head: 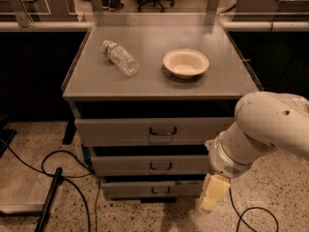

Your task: Open bottom drawer

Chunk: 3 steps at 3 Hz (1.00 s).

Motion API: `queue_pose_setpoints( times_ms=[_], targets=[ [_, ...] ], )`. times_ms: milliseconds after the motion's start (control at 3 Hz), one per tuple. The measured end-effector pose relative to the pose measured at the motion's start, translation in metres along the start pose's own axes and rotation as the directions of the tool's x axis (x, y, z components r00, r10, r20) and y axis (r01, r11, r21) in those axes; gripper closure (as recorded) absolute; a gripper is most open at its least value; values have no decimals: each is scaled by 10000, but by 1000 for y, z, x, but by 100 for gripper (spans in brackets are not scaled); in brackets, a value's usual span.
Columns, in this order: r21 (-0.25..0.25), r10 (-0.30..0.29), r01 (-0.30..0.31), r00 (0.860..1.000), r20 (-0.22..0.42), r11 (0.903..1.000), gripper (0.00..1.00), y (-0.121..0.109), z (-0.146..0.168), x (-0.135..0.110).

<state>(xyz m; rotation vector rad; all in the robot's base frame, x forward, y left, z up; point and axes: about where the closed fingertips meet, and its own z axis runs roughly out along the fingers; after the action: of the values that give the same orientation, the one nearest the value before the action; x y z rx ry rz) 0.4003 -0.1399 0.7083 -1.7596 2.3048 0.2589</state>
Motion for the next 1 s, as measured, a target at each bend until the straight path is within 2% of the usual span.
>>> queue_pose_setpoints(
  times_ms=[333, 667, 1000],
  targets=[
    [0, 0, 0, 10000, 0, 10000, 0, 0, 0, 0],
    [-844, 240, -225, 9996, 169, 9962, 0, 12, 42, 8],
    [-1497, 280, -213, 9987, 428, 9885, 0, 30, 110, 21]
  ],
)
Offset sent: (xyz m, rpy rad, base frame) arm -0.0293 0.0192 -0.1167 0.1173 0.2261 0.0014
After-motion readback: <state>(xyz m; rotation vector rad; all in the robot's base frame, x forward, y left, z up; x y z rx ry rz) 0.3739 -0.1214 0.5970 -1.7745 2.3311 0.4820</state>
